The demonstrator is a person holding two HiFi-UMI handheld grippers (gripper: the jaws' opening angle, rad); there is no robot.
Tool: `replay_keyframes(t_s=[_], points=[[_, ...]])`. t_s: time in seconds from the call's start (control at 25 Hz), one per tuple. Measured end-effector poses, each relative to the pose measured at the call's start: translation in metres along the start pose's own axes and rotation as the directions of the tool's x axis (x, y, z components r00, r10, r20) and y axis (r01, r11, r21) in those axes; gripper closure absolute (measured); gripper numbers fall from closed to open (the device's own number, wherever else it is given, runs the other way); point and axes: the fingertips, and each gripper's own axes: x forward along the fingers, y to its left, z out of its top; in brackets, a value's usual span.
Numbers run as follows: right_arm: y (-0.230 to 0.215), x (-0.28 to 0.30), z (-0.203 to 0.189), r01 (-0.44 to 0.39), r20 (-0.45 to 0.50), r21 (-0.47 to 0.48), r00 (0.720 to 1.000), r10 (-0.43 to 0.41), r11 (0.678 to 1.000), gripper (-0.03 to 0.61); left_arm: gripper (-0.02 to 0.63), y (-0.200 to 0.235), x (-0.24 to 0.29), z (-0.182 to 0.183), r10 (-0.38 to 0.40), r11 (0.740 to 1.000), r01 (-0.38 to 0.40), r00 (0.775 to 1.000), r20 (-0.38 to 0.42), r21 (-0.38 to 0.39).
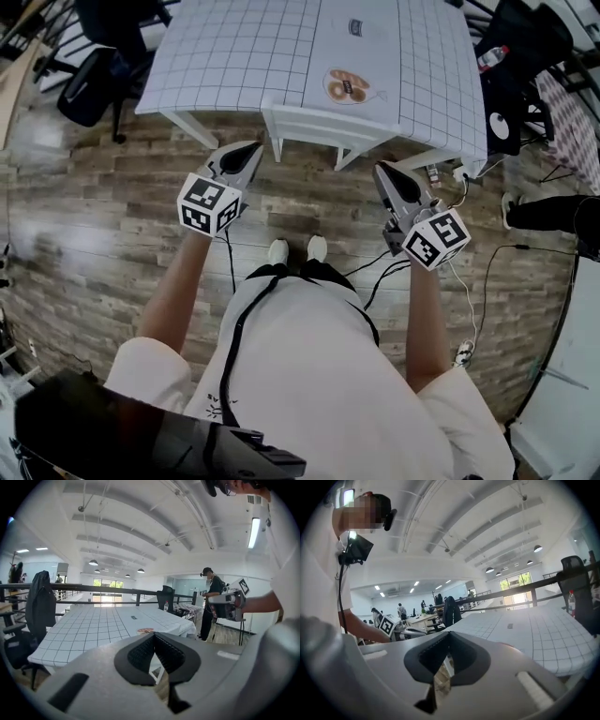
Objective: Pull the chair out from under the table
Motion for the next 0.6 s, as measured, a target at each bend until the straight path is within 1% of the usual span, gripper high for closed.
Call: replay_keyframes(t_s=[0.12, 0.24, 0.44, 0.6], points=[[-0.03, 0.018, -0.003, -0.016, -0.051, -0.083, 0.999, 0.012, 0.996, 0.572, 0.606, 0.024, 0.008, 0.008, 0.054, 0.997, -0.053, 0.998, -0.028, 0.049], [-0.06, 0.026, -0.012, -0.017, -0.111, -0.145, 0.994, 0.001, 0.989, 0.572, 0.607, 0.04, 0.025, 0.012, 0.074, 0.994, -0.07, 0.996, -0.056, 0.084], [-0.109, 0.04, -0.025, -0.006, -0.156, -0.158, 0.988, -0.019, 0.987, 0.572, 0.607, 0.066, 0.056, 0.01, 0.103, 0.989, -0.092, 0.991, -0.09, 0.115], [-0.142, 0.053, -0.039, 0.008, -0.201, -0.188, 0.978, -0.047, 0.982, 0.569, 0.586, 0.08, 0.08, 0.002, 0.101, 0.985, -0.079, 0.985, -0.138, 0.156]])
